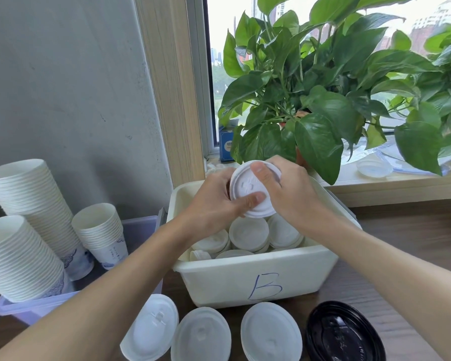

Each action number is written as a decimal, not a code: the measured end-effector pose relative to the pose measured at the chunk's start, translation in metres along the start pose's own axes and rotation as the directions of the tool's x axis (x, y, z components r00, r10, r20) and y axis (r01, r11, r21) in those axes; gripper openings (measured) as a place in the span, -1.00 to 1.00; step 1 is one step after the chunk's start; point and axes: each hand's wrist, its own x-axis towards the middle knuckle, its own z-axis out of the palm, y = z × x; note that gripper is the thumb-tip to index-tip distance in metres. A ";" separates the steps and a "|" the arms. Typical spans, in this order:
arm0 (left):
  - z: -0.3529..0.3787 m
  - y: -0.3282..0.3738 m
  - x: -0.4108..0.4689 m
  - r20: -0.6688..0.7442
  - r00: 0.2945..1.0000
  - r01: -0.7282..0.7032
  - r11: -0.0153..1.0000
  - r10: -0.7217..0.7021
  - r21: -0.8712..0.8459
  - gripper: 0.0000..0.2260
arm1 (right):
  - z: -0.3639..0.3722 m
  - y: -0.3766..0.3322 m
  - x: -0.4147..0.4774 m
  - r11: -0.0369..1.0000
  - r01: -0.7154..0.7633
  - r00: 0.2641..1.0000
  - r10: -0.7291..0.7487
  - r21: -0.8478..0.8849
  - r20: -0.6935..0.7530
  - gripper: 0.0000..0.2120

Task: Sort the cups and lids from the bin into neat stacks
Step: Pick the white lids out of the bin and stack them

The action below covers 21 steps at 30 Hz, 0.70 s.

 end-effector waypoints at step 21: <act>-0.013 -0.011 0.006 -0.367 0.911 0.238 0.966 -0.187 0.097 -0.72 | 0.012 0.030 0.002 0.899 -0.213 0.798 0.386 -0.383 0.462 -0.74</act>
